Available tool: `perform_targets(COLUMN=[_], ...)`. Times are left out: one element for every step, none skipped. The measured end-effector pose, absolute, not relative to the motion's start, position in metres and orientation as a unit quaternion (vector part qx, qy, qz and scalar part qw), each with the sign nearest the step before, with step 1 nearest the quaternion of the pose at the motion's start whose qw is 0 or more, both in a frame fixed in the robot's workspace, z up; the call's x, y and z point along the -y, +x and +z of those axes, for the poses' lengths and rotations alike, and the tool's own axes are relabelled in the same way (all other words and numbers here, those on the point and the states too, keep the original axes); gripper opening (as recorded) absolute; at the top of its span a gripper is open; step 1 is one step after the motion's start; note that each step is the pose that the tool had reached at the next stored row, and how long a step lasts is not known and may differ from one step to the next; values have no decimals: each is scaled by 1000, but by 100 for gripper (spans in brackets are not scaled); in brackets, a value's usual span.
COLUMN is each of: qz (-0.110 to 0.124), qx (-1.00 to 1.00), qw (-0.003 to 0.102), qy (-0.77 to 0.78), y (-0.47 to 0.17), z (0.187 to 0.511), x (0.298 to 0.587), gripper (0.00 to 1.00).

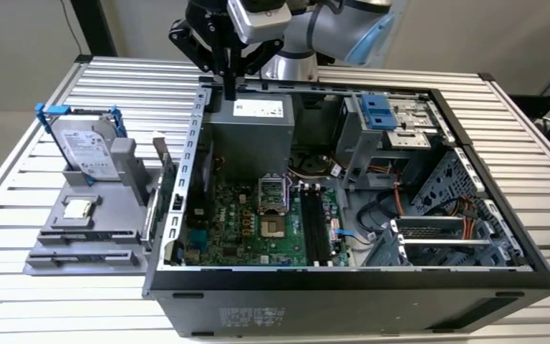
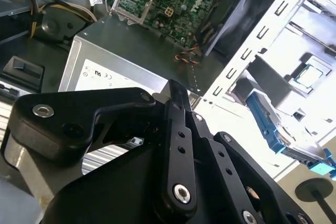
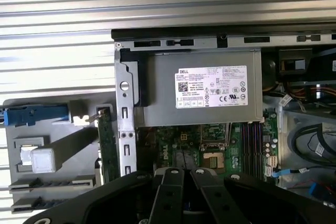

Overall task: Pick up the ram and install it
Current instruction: 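Reach for the ram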

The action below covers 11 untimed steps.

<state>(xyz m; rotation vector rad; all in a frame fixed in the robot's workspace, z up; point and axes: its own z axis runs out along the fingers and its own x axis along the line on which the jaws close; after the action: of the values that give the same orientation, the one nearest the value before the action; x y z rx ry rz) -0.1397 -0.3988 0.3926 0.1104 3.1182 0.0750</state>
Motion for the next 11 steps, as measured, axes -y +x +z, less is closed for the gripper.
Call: perform_targets(qz=[24,24,24,24,24,24,24,24,24,24,24], qx=[-999,-999,-999,-999,-999,-999,-999,-999,-999,-999,-999], qw=[10,10,10,10,10,10,10,10,10,10,10], qy=[35,35,35,35,35,35,35,35,35,35,35], y=[-140,-141,-142,-142,-143,-143,-144,-145,-145,-146,-146], z=[393,393,393,393,393,393,393,393,393,393,393], x=[399,399,399,399,399,399,399,399,399,399,399], gripper=[0,0,0,0,0,0,0,0,0,0,0])
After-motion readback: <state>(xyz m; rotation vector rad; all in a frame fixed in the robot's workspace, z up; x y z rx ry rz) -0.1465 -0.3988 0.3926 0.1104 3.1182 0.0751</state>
